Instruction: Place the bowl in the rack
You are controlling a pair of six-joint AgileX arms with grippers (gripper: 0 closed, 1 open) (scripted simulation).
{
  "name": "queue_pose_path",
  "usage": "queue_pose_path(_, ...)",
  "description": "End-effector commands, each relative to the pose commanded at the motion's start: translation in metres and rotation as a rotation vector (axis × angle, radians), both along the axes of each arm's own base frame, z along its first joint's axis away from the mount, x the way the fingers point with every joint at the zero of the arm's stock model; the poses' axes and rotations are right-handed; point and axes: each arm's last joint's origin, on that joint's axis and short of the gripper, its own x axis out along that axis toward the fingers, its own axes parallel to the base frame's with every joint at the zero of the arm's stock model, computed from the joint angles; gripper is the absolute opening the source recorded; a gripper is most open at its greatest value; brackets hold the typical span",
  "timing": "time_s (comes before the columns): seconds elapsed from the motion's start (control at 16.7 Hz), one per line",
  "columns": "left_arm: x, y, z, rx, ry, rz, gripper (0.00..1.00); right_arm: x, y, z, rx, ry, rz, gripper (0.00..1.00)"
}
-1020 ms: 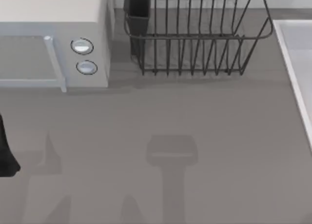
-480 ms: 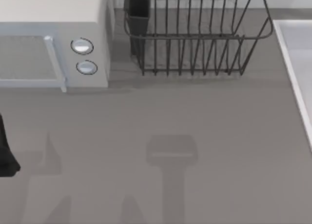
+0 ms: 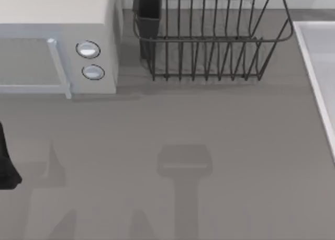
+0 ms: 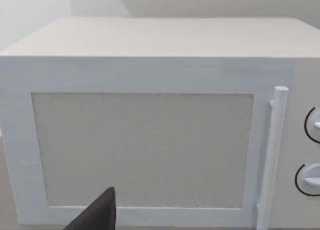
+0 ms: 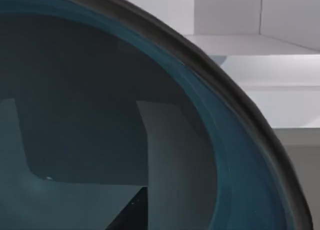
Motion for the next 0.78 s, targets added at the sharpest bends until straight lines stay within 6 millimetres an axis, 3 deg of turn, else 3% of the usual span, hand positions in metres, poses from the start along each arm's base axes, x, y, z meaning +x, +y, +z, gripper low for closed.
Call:
queue_pose_path(0.48, 0.0, 0.0, 0.0, 0.0, 0.0, 0.0, 1.0, 0.0, 0.0, 0.0, 0.0, 0.0, 0.0, 0.02)
queue_pose_path(0.78, 0.0, 0.0, 0.0, 0.0, 0.0, 0.0, 1.0, 0.0, 0.0, 0.0, 0.0, 0.0, 0.0, 0.0)
